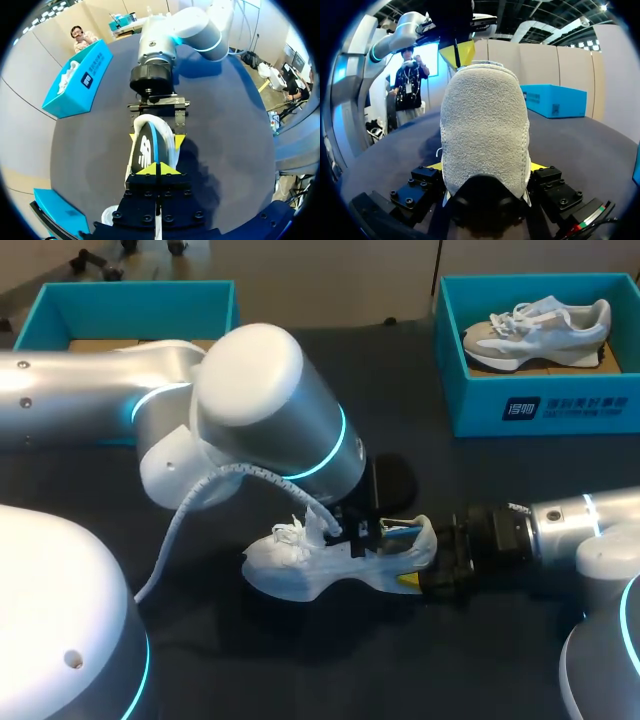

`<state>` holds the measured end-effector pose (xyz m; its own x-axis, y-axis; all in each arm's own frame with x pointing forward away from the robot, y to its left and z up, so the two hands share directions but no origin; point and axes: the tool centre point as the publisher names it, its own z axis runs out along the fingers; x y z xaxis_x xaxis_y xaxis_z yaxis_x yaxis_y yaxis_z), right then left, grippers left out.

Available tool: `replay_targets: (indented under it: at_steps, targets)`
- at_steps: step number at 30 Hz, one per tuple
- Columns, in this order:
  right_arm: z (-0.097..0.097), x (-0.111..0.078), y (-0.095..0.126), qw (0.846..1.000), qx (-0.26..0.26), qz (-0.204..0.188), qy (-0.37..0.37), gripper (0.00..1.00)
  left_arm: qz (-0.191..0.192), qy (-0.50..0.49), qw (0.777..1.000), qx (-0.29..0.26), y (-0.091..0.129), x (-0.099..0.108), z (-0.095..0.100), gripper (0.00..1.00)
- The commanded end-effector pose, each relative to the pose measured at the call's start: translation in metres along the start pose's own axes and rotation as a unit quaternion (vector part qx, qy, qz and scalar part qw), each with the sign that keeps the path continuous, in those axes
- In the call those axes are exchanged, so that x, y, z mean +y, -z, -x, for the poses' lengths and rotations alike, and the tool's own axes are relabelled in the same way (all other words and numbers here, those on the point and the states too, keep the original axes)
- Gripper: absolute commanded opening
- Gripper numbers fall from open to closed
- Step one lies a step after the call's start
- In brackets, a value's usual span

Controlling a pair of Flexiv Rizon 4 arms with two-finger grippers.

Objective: Take the shoe out of the shoebox, open the shoe tongue, remove and reinsert the insole, then place the shoe into the shoebox

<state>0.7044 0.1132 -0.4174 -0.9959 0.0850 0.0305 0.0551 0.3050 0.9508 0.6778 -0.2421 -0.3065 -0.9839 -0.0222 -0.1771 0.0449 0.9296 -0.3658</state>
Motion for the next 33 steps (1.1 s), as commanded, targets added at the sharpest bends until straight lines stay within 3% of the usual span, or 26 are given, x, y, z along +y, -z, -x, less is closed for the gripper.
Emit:
replay_targets:
  at_steps: [1, 10, 11, 13, 15, 33]
  targets:
    - [0.0, 0.001, -0.001, 1.0, -0.001, -0.002, 0.0, 0.0, 0.003, -0.001, 1.0, 0.003, 0.004, -0.005, 0.003, 0.0]
    - [0.0, 0.001, -0.001, 1.0, -0.001, -0.002, 0.0, 0.0, -0.006, -0.002, 1.0, 0.009, 0.028, -0.008, 0.016, 0.0]
    - [0.0, 0.001, -0.001, 1.0, -0.001, -0.002, 0.0, 0.0, -0.005, -0.003, 1.0, 0.011, 0.029, -0.008, 0.017, 0.04]
    - [0.0, 0.001, -0.001, 1.0, -0.001, -0.002, 0.0, 0.0, -0.002, -0.007, 1.0, 0.012, 0.031, -0.008, 0.017, 0.31]
    - [0.0, 0.001, -0.001, 1.0, -0.001, -0.002, 0.0, 0.0, 0.001, -0.012, 1.0, 0.016, 0.031, -0.008, 0.017, 0.38]
    - [0.0, 0.001, -0.001, 1.0, -0.001, -0.002, 0.0, 0.0, 0.017, -0.018, 0.999, 0.028, -0.003, -0.003, 0.03, 0.34]
